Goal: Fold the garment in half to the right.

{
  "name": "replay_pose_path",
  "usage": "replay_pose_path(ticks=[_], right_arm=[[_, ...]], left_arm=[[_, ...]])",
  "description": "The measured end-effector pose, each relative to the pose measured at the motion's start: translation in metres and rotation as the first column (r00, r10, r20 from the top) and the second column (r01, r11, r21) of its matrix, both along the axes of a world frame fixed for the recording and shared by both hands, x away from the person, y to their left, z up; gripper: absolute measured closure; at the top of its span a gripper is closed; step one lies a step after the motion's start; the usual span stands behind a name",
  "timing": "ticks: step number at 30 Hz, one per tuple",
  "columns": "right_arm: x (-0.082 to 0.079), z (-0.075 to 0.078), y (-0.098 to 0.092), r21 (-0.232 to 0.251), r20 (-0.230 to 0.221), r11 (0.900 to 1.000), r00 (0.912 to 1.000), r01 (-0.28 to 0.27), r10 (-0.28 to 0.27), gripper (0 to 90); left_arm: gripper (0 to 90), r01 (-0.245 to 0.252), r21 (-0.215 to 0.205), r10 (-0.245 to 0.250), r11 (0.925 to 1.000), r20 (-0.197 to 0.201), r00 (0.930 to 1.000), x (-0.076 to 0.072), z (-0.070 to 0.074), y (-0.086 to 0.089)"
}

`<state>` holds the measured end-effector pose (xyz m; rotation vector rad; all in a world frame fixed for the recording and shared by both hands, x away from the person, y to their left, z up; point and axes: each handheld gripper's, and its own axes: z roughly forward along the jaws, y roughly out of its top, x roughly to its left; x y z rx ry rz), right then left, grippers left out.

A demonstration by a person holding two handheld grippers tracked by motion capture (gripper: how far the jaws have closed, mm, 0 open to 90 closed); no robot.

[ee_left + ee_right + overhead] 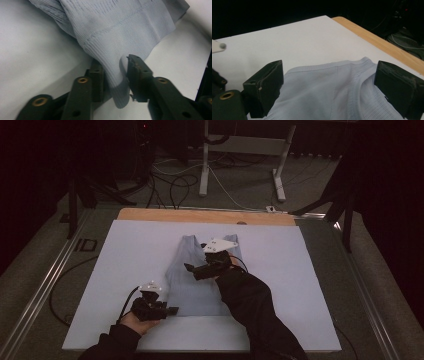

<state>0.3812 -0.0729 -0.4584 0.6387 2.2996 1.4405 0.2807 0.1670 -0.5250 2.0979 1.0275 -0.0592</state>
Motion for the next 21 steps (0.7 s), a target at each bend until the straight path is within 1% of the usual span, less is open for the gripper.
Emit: replay_pose_path(ticks=[1,2,3,4,5,8,9,11,14,15,17,18,21], right_arm=[[0.001,-0.001,0.002,-0.002,-0.008,1.000,1.0000,0.004,-0.004,10.9],[0.005,-0.004,0.005,-0.008,-0.018,1.000,0.9998,0.001,-0.001,10.9],[0.007,-0.005,0.007,-0.014,-0.028,1.000,0.9996,0.001,-0.001,10.9],[0.007,-0.005,0.007,-0.014,-0.028,1.000,0.9996,0.001,-0.001,10.9],[0.009,-0.006,0.009,-0.024,-0.028,1.000,0.9996,-0.003,0.003,10.9],[0.017,-0.008,0.015,-0.042,-0.038,0.999,0.9993,0.003,-0.005,10.9],[0.019,-0.009,0.018,-0.047,-0.043,0.999,0.9990,0.010,-0.012,10.9],[0.026,-0.009,0.022,-0.051,-0.053,0.999,0.9985,0.007,-0.009,12.3],[0.035,-0.008,0.029,-0.068,-0.054,0.997,0.9981,0.026,-0.029,12.3],[0.041,-0.008,0.034,-0.065,-0.069,0.997,0.9968,0.036,-0.041,12.2],[0.043,-0.008,0.036,-0.067,-0.074,0.997,0.9962,0.040,-0.045,12.2],[0.047,-0.008,0.038,-0.073,-0.068,0.996,0.9964,0.045,-0.050,12.2],[0.056,-0.008,0.046,-0.080,-0.086,0.995,0.9942,0.058,-0.065,12.1]], left_arm=[[73.0,-0.005,0.004,0.005,1.0000,0.005,1.0000,0.000,0.001,-0.001],[78.4,-0.007,0.003,0.007,1.0000,0.009,0.9999,-0.001,0.001,-0.001],[81.7,-0.011,0.000,0.011,0.9999,0.008,0.9999,-0.002,0.002,-0.001],[81.7,-0.013,0.000,0.013,0.9999,0.010,0.9999,-0.002,0.003,-0.001],[83.6,-0.013,0.001,0.013,0.9999,0.014,0.9998,-0.003,0.003,-0.002],[85.1,-0.013,-0.004,0.013,0.9999,0.018,0.9998,-0.003,0.004,-0.002],[85.2,-0.013,-0.009,0.013,0.9999,0.012,0.9998,-0.003,0.003,-0.001],[85.4,-0.010,-0.009,0.010,0.9999,0.014,0.9998,-0.003,0.003,-0.001],[85.5,-0.008,-0.022,0.008,0.9997,0.015,0.9999,-0.002,0.002,0.000],[85.5,-0.011,-0.025,0.011,0.9996,0.011,0.9999,-0.002,0.002,0.001],[85.5,-0.010,-0.036,0.010,0.9993,0.005,0.9999,-0.001,0.001,0.002],[85.5,-0.012,-0.042,0.012,0.9991,0.000,0.9999,-0.001,0.001,0.002],[85.5,-0.018,-0.058,0.018,0.9981,0.003,0.9998,-0.001,0.002,0.004]])
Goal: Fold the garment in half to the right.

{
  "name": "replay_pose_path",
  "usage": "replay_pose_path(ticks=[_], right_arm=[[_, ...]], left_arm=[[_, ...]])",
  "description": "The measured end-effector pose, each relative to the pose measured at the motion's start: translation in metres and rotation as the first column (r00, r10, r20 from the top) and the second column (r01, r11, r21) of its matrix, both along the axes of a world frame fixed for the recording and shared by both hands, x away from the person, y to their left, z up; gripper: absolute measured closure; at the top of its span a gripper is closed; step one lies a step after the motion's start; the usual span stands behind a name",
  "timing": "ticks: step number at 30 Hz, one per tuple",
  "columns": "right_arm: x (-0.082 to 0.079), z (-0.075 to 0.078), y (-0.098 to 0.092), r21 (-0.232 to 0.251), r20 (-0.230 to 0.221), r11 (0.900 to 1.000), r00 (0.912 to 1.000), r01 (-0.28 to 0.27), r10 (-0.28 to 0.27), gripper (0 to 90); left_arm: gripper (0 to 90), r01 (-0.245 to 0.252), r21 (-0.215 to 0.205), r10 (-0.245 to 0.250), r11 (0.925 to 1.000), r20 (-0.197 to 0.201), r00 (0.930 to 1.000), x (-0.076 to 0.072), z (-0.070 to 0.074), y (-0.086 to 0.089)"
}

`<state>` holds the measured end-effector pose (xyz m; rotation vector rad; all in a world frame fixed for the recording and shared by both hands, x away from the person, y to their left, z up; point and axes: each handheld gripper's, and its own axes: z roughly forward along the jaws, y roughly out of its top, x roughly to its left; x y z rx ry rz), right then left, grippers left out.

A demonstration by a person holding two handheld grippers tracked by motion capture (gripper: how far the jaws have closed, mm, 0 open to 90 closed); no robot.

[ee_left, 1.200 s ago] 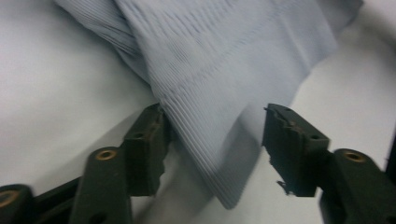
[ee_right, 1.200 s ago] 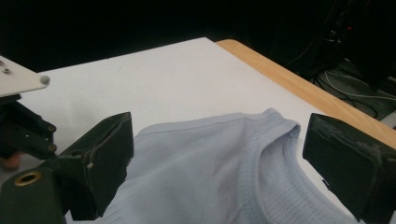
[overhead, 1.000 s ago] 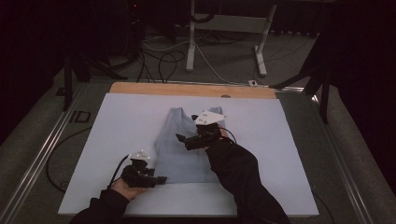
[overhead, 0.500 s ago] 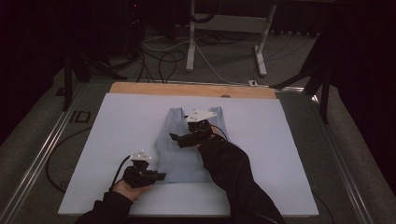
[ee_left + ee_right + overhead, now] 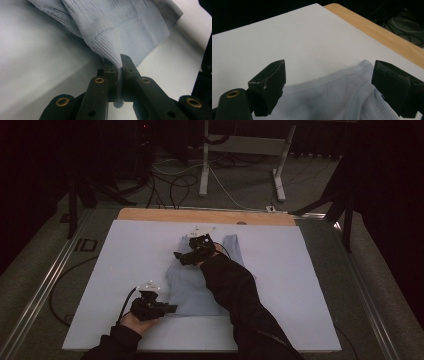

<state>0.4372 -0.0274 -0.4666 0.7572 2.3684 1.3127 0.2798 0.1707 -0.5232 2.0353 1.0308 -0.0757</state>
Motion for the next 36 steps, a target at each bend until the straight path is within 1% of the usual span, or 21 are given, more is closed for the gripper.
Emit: replay_pose_path(ticks=[1,2,3,5,8,10,12,13,15,18,20,22,23,24,28,29,30,31,32,34,36], right_arm=[[0.007,0.000,0.005,-0.009,-0.020,1.000,0.9998,0.001,-0.002,12.0],[0.007,0.000,0.005,-0.009,-0.020,1.000,0.9998,0.001,-0.002,12.0],[0.010,0.000,0.008,-0.009,-0.028,1.000,0.9994,0.018,-0.018,12.0],[0.018,-0.001,0.011,0.017,-0.066,0.999,0.9975,0.028,-0.027,11.3],[0.031,-0.004,0.017,-0.010,-0.070,0.998,0.9952,0.069,-0.069,11.0],[0.034,-0.006,0.018,-0.011,-0.072,0.997,0.9946,0.074,-0.075,14.0],[0.040,-0.008,0.021,-0.023,-0.068,0.995,0.9926,0.099,-0.100,18.9],[0.046,-0.012,0.022,-0.027,-0.080,0.994,0.9909,0.106,-0.108,23.2],[0.049,-0.014,0.024,-0.037,-0.079,0.993,0.9898,0.116,-0.118,24.4],[0.058,-0.021,0.029,-0.070,-0.097,0.989,0.9854,0.133,-0.140,29.7],[0.062,-0.025,0.033,-0.074,-0.118,0.986,0.9805,0.149,-0.157,33.4],[0.065,-0.030,0.036,-0.098,-0.128,0.981,0.9752,0.169,-0.181,37.6],[0.067,-0.035,0.040,-0.135,-0.122,0.971,0.9694,0.197,-0.213,41.8],[0.067,-0.035,0.040,-0.135,-0.122,0.971,0.9694,0.197,-0.213,41.8],[0.070,-0.043,0.043,-0.199,-0.099,0.951,0.9601,0.238,-0.261,44.6],[0.071,-0.044,0.043,-0.209,-0.093,0.947,0.9594,0.243,-0.266,44.8],[0.072,-0.045,0.043,-0.212,-0.096,0.944,0.9556,0.254,-0.279,44.8],[0.072,-0.045,0.043,-0.212,-0.096,0.944,0.9556,0.254,-0.279,44.8],[0.073,-0.047,0.042,-0.217,-0.101,0.941,0.9526,0.261,-0.287,45.2],[0.077,-0.053,0.040,-0.248,-0.122,0.930,0.9432,0.272,-0.309,46.0],[0.078,-0.055,0.040,-0.248,-0.131,0.930,0.9419,0.271,-0.309,46.0]], left_arm=[[85.5,-0.002,0.002,0.002,1.0000,0.009,1.0000,0.000,0.001,0.000],[85.5,-0.004,0.003,0.004,1.0000,0.014,0.9999,0.000,0.002,0.000],[85.5,-0.006,0.002,0.006,1.0000,0.016,0.9999,0.000,0.002,-0.001],[85.6,-0.006,0.007,0.006,1.0000,0.024,0.9997,-0.001,0.003,-0.001],[85.6,-0.004,0.016,0.003,0.9999,0.031,0.9995,-0.002,0.004,-0.003],[85.6,-0.005,0.018,0.005,0.9998,0.030,0.9995,-0.002,0.004,-0.003],[85.9,-0.004,0.017,0.003,0.9999,0.028,0.9996,-0.002,0.005,-0.004],[85.9,-0.006,0.013,0.006,0.9999,0.028,0.9996,-0.002,0.005,-0.004],[85.9,-0.008,0.011,0.008,0.9999,0.023,0.9997,-0.002,0.006,-0.004],[85.9,-0.002,0.015,0.002,0.9999,0.030,0.9995,-0.002,0.006,-0.005],[85.9,-0.004,0.012,0.003,0.9999,0.029,0.9996,-0.002,0.006,-0.005],[85.9,-0.006,0.008,0.006,0.9999,0.029,0.9996,-0.002,0.006,-0.005],[85.9,-0.006,0.005,0.006,1.0000,0.030,0.9995,-0.002,0.006,-0.006],[85.9,-0.007,0.004,0.006,1.0000,0.031,0.9995,-0.002,0.006,-0.006],[85.9,-0.005,0.002,0.005,1.0000,0.035,0.9994,-0.002,0.007,-0.007],[85.9,-0.005,-0.003,0.005,1.0000,0.034,0.9994,-0.002,0.007,-0.007],[85.9,-0.004,-0.007,0.004,1.0000,0.033,0.9994,-0.002,0.007,-0.007],[85.9,-0.004,-0.007,0.004,1.0000,0.033,0.9994,-0.002,0.007,-0.007],[85.9,-0.002,-0.002,0.002,1.0000,0.037,0.9993,-0.002,0.007,-0.008],[85.9,0.000,-0.003,0.000,1.0000,0.038,0.9993,-0.002,0.007,-0.009],[85.9,0.000,-0.003,0.000,1.0000,0.037,0.9993,-0.002,0.007,-0.009]])
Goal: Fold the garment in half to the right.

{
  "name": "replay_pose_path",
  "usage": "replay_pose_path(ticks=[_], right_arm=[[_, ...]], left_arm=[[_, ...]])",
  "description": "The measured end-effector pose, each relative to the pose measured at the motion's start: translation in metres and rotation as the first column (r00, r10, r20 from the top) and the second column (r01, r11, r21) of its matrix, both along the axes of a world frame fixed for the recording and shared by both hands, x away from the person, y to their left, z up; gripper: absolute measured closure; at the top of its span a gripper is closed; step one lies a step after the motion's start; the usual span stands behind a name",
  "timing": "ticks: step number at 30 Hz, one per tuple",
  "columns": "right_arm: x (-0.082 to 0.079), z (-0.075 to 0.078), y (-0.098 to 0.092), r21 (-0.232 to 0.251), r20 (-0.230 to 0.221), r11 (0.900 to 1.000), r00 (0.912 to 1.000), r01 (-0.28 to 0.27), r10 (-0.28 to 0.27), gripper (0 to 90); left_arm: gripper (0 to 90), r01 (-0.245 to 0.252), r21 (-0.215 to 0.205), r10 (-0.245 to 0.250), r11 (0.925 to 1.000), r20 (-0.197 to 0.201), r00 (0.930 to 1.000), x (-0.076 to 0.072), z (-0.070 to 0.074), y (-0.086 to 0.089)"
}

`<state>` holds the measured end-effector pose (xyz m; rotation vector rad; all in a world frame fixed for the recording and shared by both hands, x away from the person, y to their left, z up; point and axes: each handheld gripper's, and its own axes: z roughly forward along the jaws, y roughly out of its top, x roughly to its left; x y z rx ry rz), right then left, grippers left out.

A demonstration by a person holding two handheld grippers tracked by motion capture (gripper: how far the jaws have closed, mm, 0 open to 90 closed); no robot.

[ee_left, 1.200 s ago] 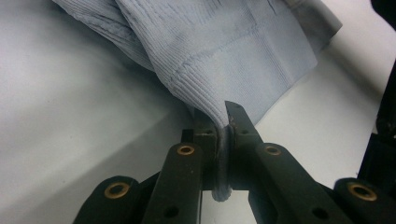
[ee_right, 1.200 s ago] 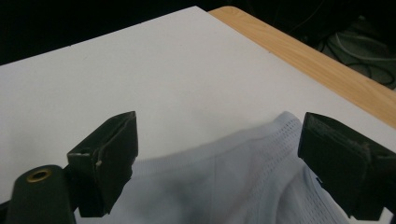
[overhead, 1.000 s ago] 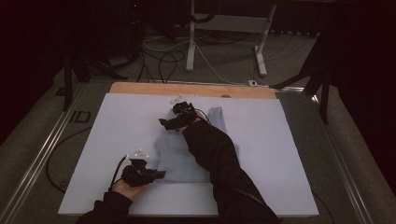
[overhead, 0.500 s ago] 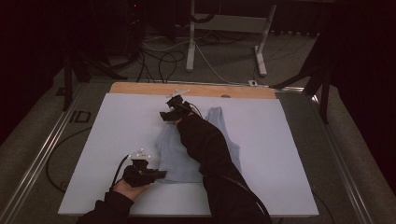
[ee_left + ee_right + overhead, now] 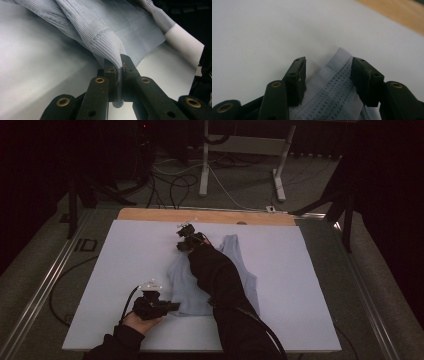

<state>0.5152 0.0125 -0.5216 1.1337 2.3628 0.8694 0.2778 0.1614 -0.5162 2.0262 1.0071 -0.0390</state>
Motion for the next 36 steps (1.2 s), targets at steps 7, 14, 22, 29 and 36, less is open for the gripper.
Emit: replay_pose_path(ticks=[7,14,22,29,36], right_arm=[[0.001,-0.003,0.000,0.005,-0.018,1.000,0.9998,-0.008,0.008,48.5],[0.004,-0.001,0.001,-0.019,-0.027,1.000,0.9996,-0.011,0.011,68.7],[0.007,0.001,-0.003,-0.014,-0.038,1.000,0.9992,-0.011,0.010,85.0],[0.002,0.011,-0.005,-0.026,-0.009,0.999,0.9995,-0.032,0.031,85.7],[-0.003,0.031,-0.016,0.021,0.025,0.999,0.9989,-0.041,0.040,85.8]], left_arm=[[86.0,-0.001,-0.001,0.001,1.0000,0.000,1.0000,0.000,-0.001,-0.001],[86.0,0.002,0.000,-0.002,1.0000,-0.001,1.0000,0.000,-0.001,-0.001],[86.0,-0.008,-0.006,0.008,1.0000,-0.010,0.9999,0.001,-0.002,0.001],[85.9,-0.011,-0.012,0.011,0.9999,-0.008,0.9999,0.001,-0.001,0.002],[86.0,-0.017,-0.034,0.017,0.9993,-0.007,0.9998,0.000,0.002,0.001]])
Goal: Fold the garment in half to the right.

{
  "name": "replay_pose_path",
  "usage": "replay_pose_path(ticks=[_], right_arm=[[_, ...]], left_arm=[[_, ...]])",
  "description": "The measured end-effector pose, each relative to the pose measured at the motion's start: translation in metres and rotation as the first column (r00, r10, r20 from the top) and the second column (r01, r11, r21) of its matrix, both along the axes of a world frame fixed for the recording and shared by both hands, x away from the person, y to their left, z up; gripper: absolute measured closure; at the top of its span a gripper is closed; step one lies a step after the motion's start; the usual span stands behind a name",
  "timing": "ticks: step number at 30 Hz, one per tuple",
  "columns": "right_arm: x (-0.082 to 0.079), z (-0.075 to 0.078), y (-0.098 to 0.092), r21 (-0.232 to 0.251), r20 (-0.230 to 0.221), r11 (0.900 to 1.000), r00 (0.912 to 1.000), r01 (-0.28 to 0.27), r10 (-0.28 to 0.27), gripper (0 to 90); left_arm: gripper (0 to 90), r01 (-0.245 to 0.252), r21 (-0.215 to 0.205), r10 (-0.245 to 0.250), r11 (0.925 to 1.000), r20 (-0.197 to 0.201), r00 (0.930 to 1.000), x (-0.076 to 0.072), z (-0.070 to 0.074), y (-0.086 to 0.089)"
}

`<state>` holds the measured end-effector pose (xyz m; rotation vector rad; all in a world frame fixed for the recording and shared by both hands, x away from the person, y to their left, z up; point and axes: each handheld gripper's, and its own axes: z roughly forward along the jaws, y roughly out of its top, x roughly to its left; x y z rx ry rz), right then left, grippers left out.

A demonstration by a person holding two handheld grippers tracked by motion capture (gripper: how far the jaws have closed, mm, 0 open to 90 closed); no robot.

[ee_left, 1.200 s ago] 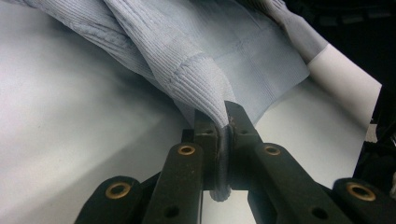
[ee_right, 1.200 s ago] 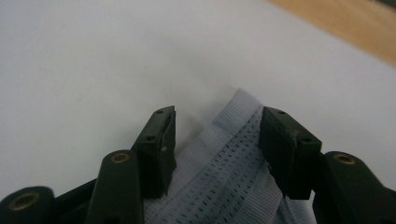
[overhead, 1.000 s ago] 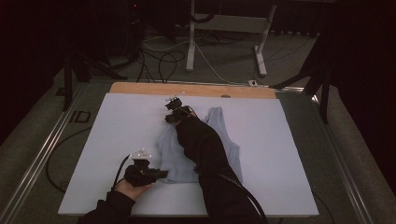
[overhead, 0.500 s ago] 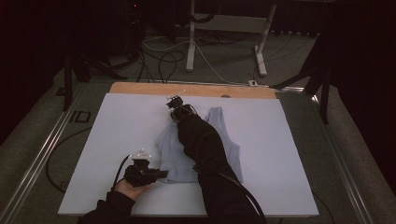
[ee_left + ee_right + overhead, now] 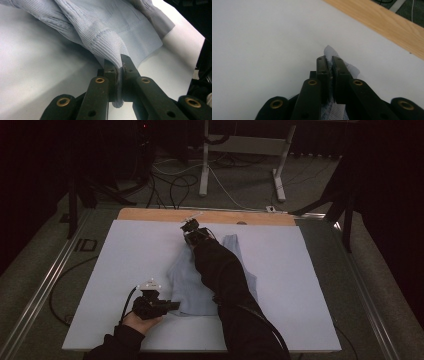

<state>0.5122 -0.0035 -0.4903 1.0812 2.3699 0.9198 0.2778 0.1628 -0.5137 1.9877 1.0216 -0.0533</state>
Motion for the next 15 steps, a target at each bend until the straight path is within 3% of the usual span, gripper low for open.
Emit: replay_pose_path(ticks=[15], right_arm=[[-0.010,0.035,-0.021,0.061,0.046,0.998,0.9989,-0.009,0.007,85.8]], left_arm=[[86.0,0.055,0.002,-0.055,0.9985,0.053,0.9971,-0.005,0.021,-0.021]])
